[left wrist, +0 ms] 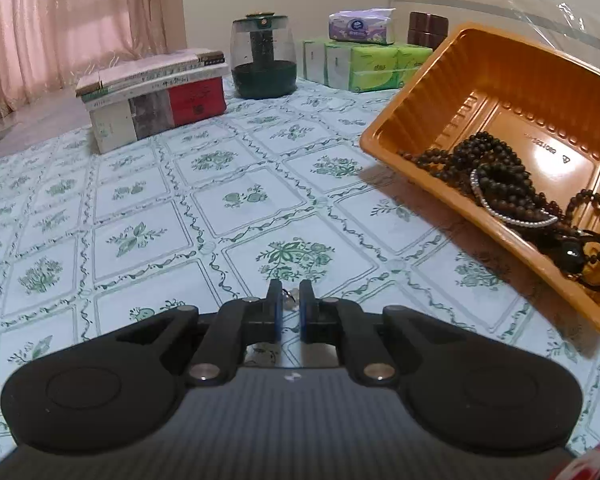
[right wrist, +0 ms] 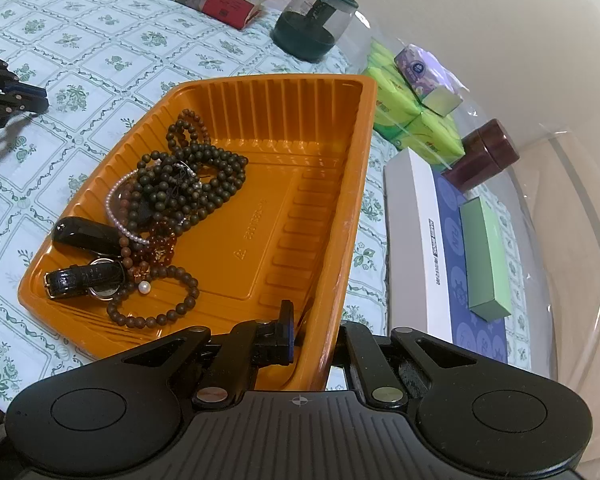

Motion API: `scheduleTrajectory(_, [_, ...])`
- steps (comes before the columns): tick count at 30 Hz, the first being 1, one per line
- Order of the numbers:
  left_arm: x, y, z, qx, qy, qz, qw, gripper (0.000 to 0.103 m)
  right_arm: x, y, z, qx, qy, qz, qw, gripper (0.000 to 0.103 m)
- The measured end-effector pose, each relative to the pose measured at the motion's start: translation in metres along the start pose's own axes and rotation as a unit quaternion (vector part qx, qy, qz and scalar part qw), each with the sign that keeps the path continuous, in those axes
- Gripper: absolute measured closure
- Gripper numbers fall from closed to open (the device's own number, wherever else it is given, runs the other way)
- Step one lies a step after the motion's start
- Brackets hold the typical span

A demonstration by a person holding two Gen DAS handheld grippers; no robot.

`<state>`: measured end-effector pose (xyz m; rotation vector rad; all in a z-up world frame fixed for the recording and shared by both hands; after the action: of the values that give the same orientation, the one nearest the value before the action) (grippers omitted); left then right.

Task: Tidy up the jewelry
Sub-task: 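Grasp the remaining small earring from the cover with the left gripper, then drop the small earring into the tray with the left gripper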

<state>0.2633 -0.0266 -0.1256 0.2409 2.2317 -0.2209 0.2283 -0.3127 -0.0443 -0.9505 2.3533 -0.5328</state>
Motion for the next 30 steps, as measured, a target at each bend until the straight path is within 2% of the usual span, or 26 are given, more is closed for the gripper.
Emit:
scheduleTrajectory(14, [-0.017, -0.034, -0.034, 0.034, -0.018, -0.017, 0.9991, 0.096, -0.002, -0.001, -0.003, -0.001, -0.003, 0.003, 1.0, 0.098])
scheduleTrajectory(23, [-0.036, -0.081, -0.047, 0.091, -0.032, -0.004, 0.9954, 0.096, 0.001, -0.003, -0.001, -0.007, -0.003, 0.012, 1.0, 0.098])
scheduleTrajectory(30, [-0.048, -0.136, -0.049, 0.142, -0.032, 0.026, 0.989, 0.096, 0.006, -0.007, 0.004, -0.021, -0.016, 0.036, 0.999, 0.098])
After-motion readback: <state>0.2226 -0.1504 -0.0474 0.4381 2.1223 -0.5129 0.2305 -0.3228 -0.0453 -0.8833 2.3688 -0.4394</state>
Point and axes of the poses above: each gripper's, at about its wrist camera, not at the fingertips, and z roughly the way its jaws point, y to its left, x to its underside, the point moved 9 cm from there along z, roughly the way its jaws point, and after that the axes turned 8 degrees about -z, right-handed, at the moved point
